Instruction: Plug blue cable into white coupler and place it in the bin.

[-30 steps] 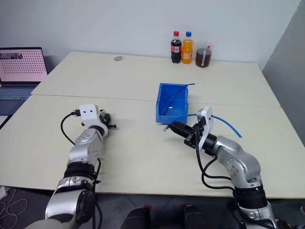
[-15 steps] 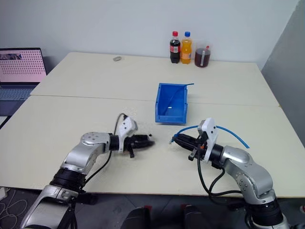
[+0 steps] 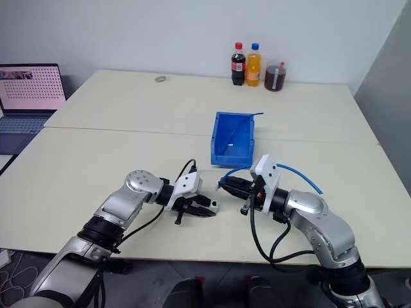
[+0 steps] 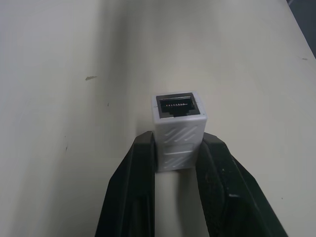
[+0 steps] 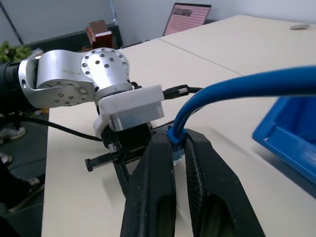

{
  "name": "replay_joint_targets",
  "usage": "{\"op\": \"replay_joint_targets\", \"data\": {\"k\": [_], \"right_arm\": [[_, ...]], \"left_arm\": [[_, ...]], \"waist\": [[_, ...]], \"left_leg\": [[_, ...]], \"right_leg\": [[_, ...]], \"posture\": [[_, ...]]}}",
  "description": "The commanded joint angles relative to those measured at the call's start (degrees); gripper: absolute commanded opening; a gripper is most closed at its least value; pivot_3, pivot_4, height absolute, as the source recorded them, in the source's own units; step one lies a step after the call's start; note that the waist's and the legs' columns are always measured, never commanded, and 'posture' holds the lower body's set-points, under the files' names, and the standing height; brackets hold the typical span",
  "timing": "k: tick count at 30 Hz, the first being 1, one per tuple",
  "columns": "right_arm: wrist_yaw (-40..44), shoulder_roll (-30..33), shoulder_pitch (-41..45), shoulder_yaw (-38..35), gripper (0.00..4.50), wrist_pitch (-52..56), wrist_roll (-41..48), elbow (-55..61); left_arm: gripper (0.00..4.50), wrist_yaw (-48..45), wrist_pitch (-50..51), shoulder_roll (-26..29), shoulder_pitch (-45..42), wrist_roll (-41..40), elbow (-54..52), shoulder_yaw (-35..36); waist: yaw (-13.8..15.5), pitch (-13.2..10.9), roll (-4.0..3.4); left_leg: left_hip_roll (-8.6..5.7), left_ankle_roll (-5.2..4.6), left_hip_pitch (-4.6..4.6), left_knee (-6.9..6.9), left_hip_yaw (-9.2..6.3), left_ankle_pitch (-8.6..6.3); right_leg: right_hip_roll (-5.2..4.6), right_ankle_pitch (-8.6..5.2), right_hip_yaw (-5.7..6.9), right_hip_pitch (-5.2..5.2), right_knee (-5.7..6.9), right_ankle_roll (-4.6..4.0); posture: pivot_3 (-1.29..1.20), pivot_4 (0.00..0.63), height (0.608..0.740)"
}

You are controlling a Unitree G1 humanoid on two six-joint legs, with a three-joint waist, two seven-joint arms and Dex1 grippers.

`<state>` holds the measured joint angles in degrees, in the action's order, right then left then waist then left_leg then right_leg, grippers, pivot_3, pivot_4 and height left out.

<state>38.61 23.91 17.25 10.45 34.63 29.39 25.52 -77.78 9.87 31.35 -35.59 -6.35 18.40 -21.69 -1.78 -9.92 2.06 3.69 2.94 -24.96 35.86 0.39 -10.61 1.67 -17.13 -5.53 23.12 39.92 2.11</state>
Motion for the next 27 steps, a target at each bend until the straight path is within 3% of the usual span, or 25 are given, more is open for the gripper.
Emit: {"op": "replay_joint_targets", "data": {"k": [1, 27], "right_arm": [[1.7, 0.3, 0.7, 2.4, 0.02, -3.0, -3.0, -1.6], [5.6, -0.2, -1.9, 6.8, 0.02, -11.3, -12.3, -8.6]], "left_arm": [[0.82, -1.0, -0.7, -0.3, 0.7, 1.5, 0.6, -1.4], [0.82, -1.3, -2.6, -0.2, 2.6, 2.0, 1.1, -1.1]], "waist": [[0.0, 0.0, 0.00], [-0.1, 0.0, 0.00]], "left_leg": [[0.00, 0.00, 0.00, 0.01, 0.01, 0.00], [0.01, 0.00, 0.04, 0.05, -0.02, 0.00]], "right_leg": [[-0.01, 0.00, -0.01, 0.00, 0.00, 0.00], [0.01, 0.00, 0.01, -0.03, 0.05, 0.00]], "posture": [[0.00, 0.150, 0.740], [0.00, 0.150, 0.740]]}}
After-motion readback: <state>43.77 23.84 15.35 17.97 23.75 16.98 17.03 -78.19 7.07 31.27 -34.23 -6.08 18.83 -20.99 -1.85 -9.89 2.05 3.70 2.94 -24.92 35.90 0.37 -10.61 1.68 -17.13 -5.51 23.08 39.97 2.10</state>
